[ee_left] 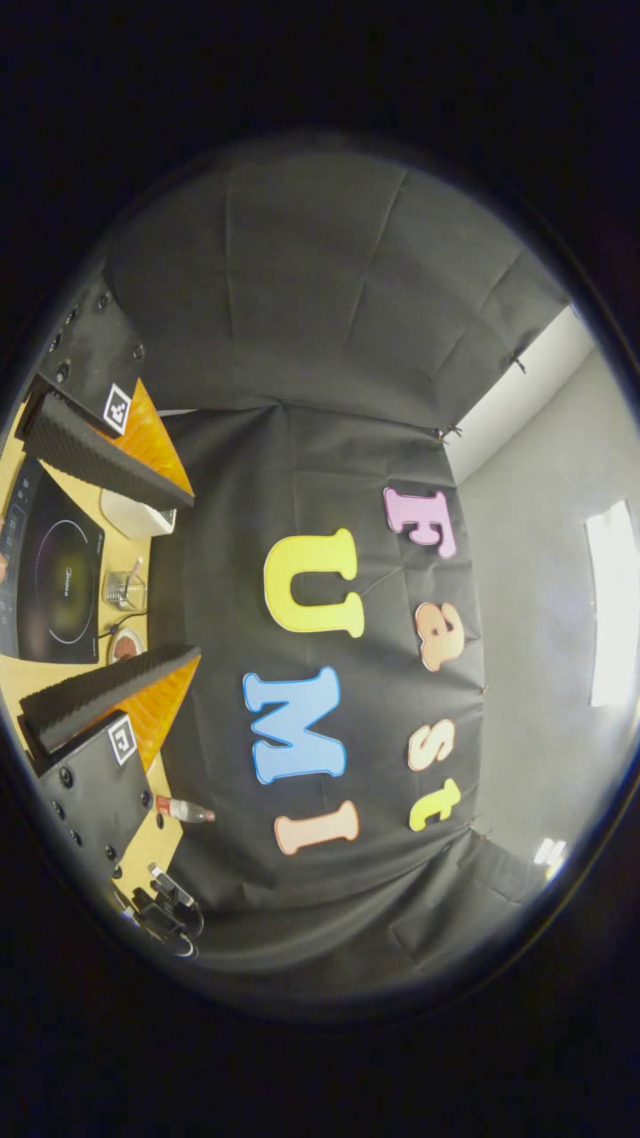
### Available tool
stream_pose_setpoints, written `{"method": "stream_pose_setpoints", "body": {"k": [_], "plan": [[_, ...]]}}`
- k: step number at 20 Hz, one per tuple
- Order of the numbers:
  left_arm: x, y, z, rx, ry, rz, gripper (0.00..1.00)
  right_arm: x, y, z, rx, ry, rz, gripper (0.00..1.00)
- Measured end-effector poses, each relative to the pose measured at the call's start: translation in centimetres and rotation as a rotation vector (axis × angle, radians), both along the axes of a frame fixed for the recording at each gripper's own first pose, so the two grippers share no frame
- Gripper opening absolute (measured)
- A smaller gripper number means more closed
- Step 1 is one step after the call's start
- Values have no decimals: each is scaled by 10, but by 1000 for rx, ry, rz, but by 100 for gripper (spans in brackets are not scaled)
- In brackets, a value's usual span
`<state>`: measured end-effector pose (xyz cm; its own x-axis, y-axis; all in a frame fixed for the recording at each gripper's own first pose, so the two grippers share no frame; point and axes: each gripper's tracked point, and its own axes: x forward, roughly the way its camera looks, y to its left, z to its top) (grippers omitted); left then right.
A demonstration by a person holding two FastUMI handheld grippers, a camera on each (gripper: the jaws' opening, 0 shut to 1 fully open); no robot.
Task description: First push the handle of the pot to place it horizontally, then grasp the pot with both hands and set it on the induction cooktop.
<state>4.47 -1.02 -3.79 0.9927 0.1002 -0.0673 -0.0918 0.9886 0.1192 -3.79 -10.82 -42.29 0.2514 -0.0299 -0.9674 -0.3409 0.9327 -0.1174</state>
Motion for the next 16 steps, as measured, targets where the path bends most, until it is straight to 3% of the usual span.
{"method": "stream_pose_setpoints", "body": {"k": [8,10,12,16], "plan": [[0,-6,-10,10,28,3,100,42,-12,-7,-50,-59,12,1],[1,-8,-13,9,33,1,94,49,-14,-10,-49,-71,-5,1],[3,-11,-17,7,45,-4,100,55,-14,-10,-41,-85,-30,1],[10,-23,-29,-7,69,-36,100,57,-12,6,-1,-136,-57,1]]}}
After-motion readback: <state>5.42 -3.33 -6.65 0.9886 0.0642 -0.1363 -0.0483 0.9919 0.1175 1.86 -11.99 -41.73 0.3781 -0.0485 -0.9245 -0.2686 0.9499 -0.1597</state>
